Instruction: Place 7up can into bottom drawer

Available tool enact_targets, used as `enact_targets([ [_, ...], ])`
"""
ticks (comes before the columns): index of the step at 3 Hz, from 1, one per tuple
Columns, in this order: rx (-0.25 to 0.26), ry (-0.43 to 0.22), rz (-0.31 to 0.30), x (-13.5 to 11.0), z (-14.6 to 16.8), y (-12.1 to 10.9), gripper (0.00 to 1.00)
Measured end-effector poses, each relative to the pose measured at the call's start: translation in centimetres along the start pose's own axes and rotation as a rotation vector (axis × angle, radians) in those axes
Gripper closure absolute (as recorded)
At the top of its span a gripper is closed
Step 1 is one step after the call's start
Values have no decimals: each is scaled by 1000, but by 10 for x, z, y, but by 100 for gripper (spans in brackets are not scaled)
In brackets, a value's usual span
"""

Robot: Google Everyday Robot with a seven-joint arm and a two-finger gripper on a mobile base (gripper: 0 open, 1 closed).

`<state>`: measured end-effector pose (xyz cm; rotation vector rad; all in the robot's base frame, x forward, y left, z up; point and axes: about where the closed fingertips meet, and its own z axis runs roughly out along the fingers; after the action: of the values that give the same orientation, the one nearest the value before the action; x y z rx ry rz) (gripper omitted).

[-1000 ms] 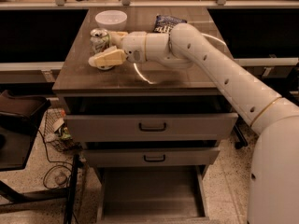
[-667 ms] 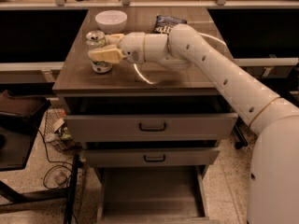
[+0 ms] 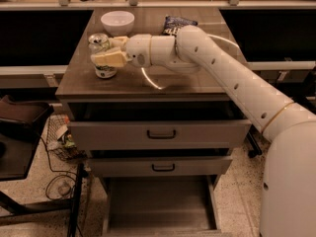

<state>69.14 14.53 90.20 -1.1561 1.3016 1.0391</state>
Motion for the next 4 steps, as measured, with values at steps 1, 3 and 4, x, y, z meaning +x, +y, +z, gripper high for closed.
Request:
enact_targets([
  [1, -3, -1, 0, -1, 2, 1, 100],
  [3, 1, -3, -55, -40, -33, 30, 100],
  [4, -15, 5, -88, -61, -65, 58, 100],
])
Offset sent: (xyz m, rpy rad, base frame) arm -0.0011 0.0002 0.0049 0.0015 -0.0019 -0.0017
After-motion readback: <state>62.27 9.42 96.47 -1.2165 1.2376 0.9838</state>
